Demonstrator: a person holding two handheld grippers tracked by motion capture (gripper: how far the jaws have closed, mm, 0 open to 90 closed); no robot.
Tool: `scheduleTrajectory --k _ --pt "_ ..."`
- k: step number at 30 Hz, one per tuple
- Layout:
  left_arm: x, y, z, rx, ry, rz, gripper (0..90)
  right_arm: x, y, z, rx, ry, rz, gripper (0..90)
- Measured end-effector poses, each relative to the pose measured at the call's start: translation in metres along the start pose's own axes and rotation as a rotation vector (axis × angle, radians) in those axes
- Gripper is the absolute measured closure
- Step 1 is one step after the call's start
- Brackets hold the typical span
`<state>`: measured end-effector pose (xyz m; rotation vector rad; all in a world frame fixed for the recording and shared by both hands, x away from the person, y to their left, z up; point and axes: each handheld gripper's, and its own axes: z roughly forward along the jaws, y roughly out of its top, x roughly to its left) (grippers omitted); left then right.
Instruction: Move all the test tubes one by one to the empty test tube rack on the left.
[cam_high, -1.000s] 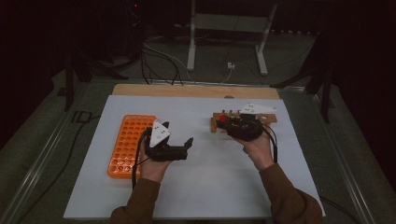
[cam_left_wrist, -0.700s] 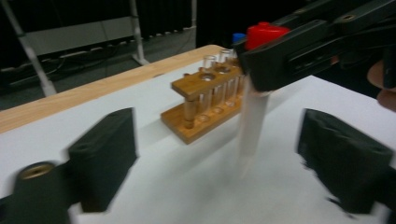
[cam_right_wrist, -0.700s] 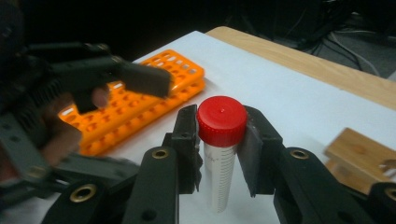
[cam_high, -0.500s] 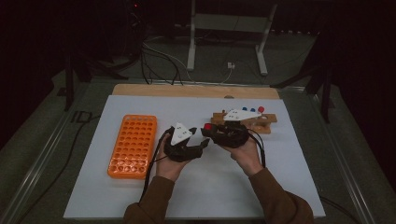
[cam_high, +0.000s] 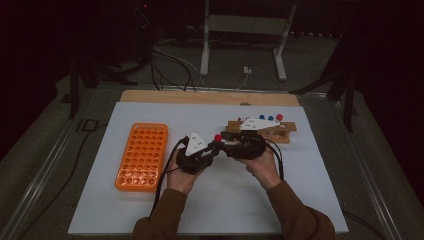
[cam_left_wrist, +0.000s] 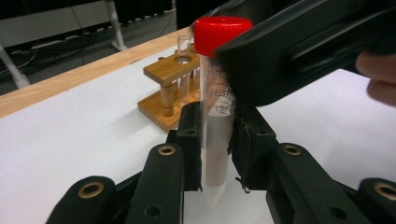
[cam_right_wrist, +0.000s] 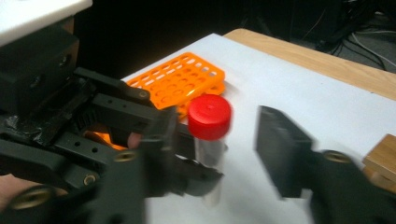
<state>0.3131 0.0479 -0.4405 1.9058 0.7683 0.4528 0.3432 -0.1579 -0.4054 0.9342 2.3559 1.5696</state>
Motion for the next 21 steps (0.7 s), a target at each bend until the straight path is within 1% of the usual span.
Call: scheduleTrajectory --k 1,4,6,7,8,9,10,11,12,13,15,18,21 --pt "0.000 0.000 0.000 0.000 0.000 0.000 74.5 -0.001 0.000 -0.002 -0.005 -0.008 -0.001 36.2" --pt "0.004 -0.003 -0.004 -0.004 0.015 -0.017 74.5 -0.004 -0.003 -0.007 -0.030 -0.032 -0.007 26.3" --pt "0.005 -0.004 -0.005 -0.001 0.018 -0.015 74.5 -0.007 -0.006 -0.010 -0.036 -0.048 -0.009 19.9" --pt "0.007 -0.005 -0.008 -0.007 0.025 -0.022 74.5 -0.009 -0.008 -0.012 -0.035 -0.063 -0.014 16.7" --pt "0.007 -0.005 -0.008 -0.007 0.025 -0.022 74.5 -0.010 -0.009 -0.013 -0.035 -0.074 -0.016 15.0" --pt "0.010 -0.006 -0.011 -0.018 0.028 -0.033 74.5 -0.011 -0.012 -0.015 -0.035 -0.087 -0.021 14.7" --pt "0.010 -0.006 -0.011 -0.018 0.028 -0.033 74.5 -0.013 -0.014 -0.017 -0.033 -0.091 -0.028 12.9" --pt "0.012 -0.008 -0.016 -0.026 0.034 -0.040 74.5 -0.014 -0.017 -0.020 -0.035 -0.104 -0.035 10.5" --pt "0.012 -0.008 -0.016 -0.026 0.034 -0.040 74.5 -0.015 -0.020 -0.023 -0.038 -0.119 -0.040 8.6" --pt "0.014 -0.010 -0.020 -0.031 0.039 -0.044 74.5 -0.017 -0.023 -0.025 -0.041 -0.125 -0.041 6.7" --pt "0.015 -0.011 -0.023 -0.031 0.041 -0.044 74.5 -0.021 -0.030 -0.032 -0.042 -0.146 -0.037 2.1" --pt "0.018 -0.014 -0.032 -0.038 0.053 -0.047 74.4 -0.025 -0.037 -0.039 -0.054 -0.167 -0.037 1.1" --pt "0.022 -0.016 -0.043 -0.044 0.069 -0.048 74.4 -0.030 -0.049 -0.055 -0.072 -0.218 -0.033 0.0"
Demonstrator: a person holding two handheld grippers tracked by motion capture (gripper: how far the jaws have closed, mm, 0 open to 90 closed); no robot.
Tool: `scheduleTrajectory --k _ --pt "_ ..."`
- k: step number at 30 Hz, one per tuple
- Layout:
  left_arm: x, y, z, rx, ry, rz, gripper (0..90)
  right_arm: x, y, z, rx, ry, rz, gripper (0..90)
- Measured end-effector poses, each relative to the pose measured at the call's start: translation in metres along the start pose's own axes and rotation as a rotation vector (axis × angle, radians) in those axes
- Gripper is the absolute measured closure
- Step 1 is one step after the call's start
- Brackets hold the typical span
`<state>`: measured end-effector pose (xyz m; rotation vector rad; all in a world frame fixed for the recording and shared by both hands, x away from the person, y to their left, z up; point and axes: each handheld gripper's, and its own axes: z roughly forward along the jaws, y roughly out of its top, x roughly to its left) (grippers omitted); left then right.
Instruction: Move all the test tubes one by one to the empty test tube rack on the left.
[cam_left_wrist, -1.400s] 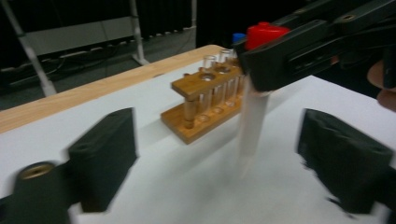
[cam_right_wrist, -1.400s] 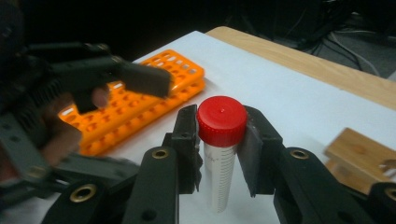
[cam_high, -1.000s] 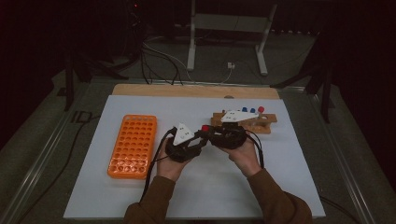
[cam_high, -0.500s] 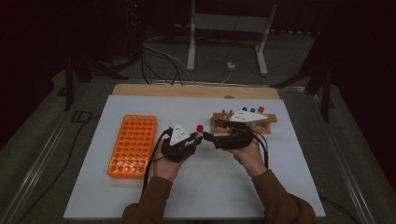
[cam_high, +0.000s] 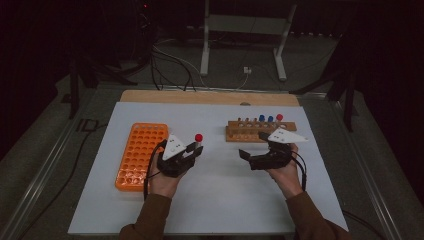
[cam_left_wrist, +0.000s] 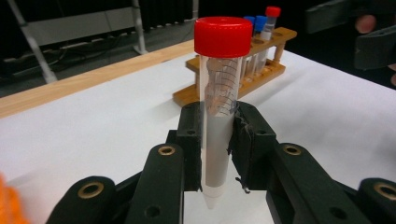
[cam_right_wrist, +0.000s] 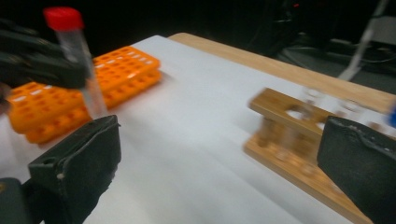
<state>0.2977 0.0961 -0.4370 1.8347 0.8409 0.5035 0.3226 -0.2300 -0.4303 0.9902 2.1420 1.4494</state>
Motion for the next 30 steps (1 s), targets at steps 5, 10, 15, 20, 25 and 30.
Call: scheduleTrajectory --k 5,10,15,20,25,30 --pt "0.009 -0.004 -0.018 -0.013 0.021 -0.009 74.3 -0.009 -0.014 -0.015 -0.009 -0.043 0.017 0.0" --pt "0.018 -0.011 -0.037 -0.024 0.046 -0.016 74.2 -0.016 -0.024 -0.026 -0.017 -0.078 0.032 0.0" --pt "0.027 -0.020 -0.058 -0.045 0.068 -0.044 74.2 -0.020 -0.031 -0.032 -0.022 -0.099 0.042 0.0" --pt "0.032 -0.031 -0.075 -0.058 0.089 -0.060 74.1 -0.023 -0.034 -0.034 -0.027 -0.109 0.052 0.1" --pt "0.038 -0.041 -0.091 -0.057 0.112 -0.068 74.0 -0.024 -0.035 -0.036 -0.035 -0.112 0.060 0.1" --pt "0.040 -0.052 -0.102 -0.036 0.132 -0.074 73.9 -0.025 -0.038 -0.037 -0.033 -0.113 0.070 0.1"
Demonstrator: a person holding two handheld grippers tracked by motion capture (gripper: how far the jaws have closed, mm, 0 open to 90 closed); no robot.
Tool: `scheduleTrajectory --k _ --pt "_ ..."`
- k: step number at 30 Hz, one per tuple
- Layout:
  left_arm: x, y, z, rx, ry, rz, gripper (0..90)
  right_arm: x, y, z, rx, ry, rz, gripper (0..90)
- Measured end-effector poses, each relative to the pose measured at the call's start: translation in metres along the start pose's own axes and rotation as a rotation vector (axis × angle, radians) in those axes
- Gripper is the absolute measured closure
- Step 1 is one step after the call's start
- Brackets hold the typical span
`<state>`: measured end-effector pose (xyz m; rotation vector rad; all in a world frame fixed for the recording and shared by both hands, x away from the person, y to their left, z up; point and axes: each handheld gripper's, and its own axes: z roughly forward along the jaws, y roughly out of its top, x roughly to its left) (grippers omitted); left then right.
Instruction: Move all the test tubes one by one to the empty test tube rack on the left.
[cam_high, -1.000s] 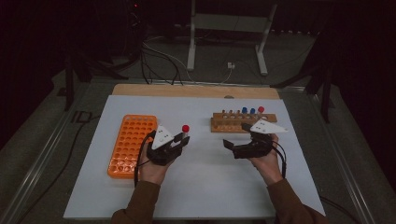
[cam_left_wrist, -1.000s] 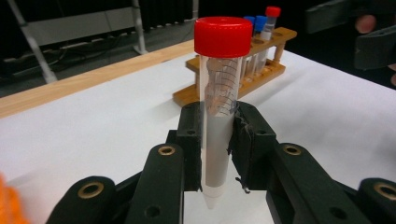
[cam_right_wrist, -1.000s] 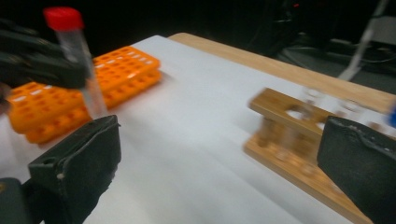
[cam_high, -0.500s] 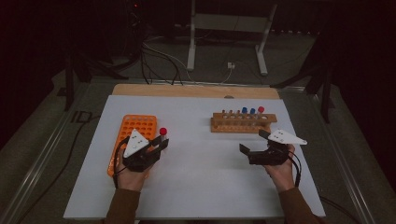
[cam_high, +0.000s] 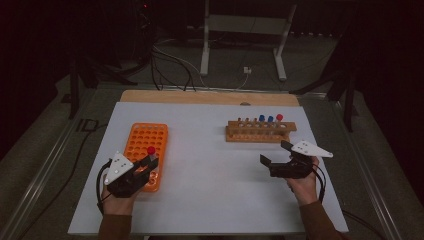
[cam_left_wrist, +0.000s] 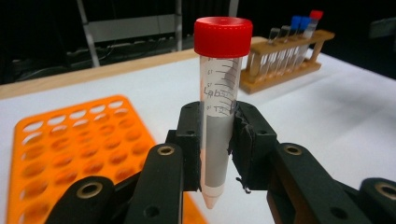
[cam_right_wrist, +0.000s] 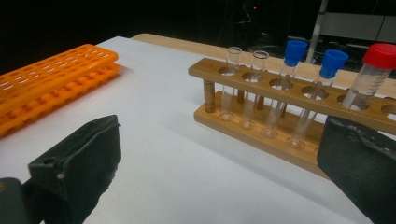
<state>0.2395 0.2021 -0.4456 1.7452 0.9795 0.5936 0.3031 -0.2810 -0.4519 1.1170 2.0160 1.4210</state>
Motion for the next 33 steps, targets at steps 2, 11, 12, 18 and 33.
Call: scheduleTrajectory --k 2,11,12,18,33 --pt "0.001 -0.004 -0.002 0.018 0.009 0.007 73.8 0.000 0.000 0.000 0.001 0.000 -0.002 0.1" --pt "0.001 -0.019 -0.008 0.081 0.010 0.012 73.7 0.001 -0.001 0.000 0.005 0.002 -0.007 0.1" --pt "0.000 -0.021 -0.007 0.098 0.010 0.021 73.6 0.001 -0.001 0.000 0.004 0.003 -0.009 0.1" --pt "-0.001 -0.030 -0.003 0.184 0.005 0.033 73.3 0.001 -0.001 -0.001 0.004 0.003 -0.010 0.1" --pt "-0.001 -0.034 0.004 0.227 0.004 0.030 52.9 0.000 0.000 -0.001 0.000 -0.003 -0.004 0.1"
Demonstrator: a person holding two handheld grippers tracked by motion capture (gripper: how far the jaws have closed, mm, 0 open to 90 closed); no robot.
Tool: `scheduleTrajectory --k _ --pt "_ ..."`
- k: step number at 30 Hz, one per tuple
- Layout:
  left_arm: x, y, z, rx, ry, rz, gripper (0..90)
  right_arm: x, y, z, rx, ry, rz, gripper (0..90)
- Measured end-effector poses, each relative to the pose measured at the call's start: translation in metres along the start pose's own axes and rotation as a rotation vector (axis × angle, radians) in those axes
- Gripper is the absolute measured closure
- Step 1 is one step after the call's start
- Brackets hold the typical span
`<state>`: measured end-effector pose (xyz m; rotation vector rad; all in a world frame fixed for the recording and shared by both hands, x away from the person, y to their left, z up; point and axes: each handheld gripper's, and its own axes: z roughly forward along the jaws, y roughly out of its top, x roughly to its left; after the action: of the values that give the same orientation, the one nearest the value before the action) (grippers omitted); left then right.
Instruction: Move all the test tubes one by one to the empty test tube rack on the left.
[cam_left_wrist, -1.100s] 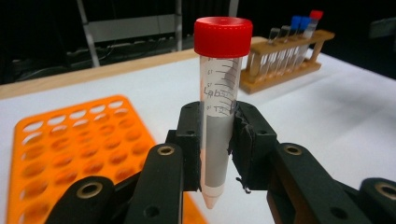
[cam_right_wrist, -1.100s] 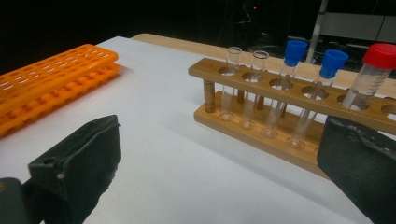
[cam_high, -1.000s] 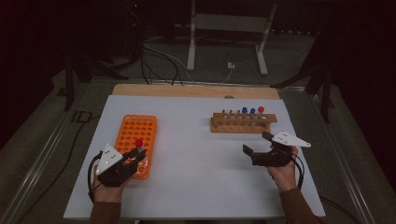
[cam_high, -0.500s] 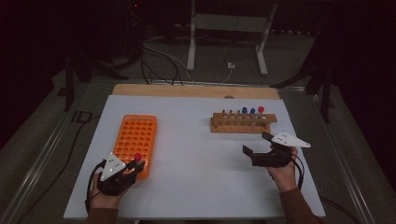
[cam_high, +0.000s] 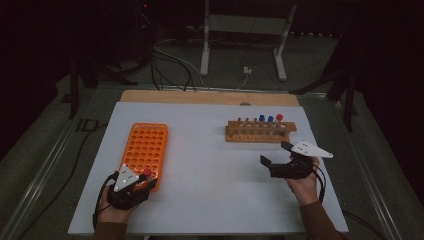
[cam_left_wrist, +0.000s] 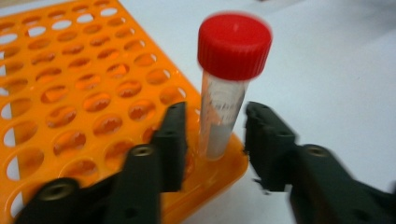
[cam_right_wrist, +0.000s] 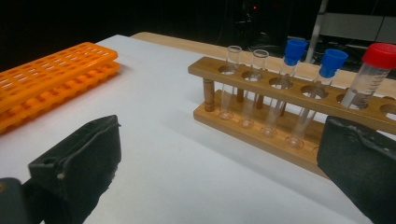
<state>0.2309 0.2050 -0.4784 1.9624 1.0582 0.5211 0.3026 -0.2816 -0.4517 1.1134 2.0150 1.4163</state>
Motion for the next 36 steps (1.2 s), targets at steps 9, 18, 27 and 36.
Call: scheduleTrajectory --k 9,18,27,36 --pt "0.006 0.007 -0.012 -0.144 0.024 -0.099 21.1 -0.006 0.009 0.002 -0.009 -0.025 0.002 0.1" --pt "0.008 0.015 -0.014 -0.187 0.037 -0.118 2.1 -0.031 0.022 0.008 0.017 -0.135 0.030 7.1" --pt "0.018 0.019 -0.022 -0.262 0.061 -0.154 0.9 -0.059 0.035 0.026 0.033 -0.199 0.071 22.0" --pt "0.022 0.019 -0.021 -0.262 0.055 -0.178 0.9 -0.074 0.029 0.047 0.060 -0.226 0.089 51.7"
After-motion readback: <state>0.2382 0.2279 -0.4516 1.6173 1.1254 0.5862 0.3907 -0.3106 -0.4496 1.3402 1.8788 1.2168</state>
